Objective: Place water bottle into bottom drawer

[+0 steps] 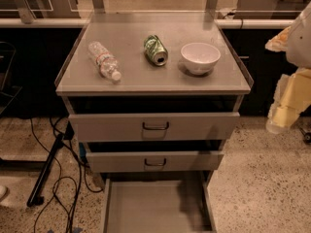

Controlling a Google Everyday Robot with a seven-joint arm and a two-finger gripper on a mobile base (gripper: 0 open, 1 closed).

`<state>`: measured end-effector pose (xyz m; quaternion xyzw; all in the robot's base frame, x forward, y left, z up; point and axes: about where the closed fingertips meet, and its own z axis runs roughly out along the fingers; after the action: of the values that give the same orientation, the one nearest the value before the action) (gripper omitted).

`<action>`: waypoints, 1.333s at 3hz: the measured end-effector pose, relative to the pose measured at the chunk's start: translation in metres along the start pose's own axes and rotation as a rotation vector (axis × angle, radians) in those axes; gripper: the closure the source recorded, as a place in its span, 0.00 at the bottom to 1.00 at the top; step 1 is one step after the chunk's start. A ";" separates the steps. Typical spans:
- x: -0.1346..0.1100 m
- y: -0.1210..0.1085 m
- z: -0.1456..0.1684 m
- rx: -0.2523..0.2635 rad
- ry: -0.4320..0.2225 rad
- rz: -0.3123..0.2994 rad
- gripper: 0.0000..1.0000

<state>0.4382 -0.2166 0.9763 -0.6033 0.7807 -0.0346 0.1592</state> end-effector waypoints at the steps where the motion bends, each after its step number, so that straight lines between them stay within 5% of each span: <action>1: 0.000 0.000 0.000 0.000 0.000 0.000 0.00; 2: -0.028 0.013 0.011 0.022 0.036 -0.013 0.00; 4: -0.039 0.013 0.012 0.024 0.008 0.000 0.00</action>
Offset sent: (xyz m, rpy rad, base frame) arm -0.0082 0.0223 -0.0061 -0.0513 -0.0088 -0.0065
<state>0.4382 -0.1739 0.9695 -0.6011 0.7809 -0.0462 0.1633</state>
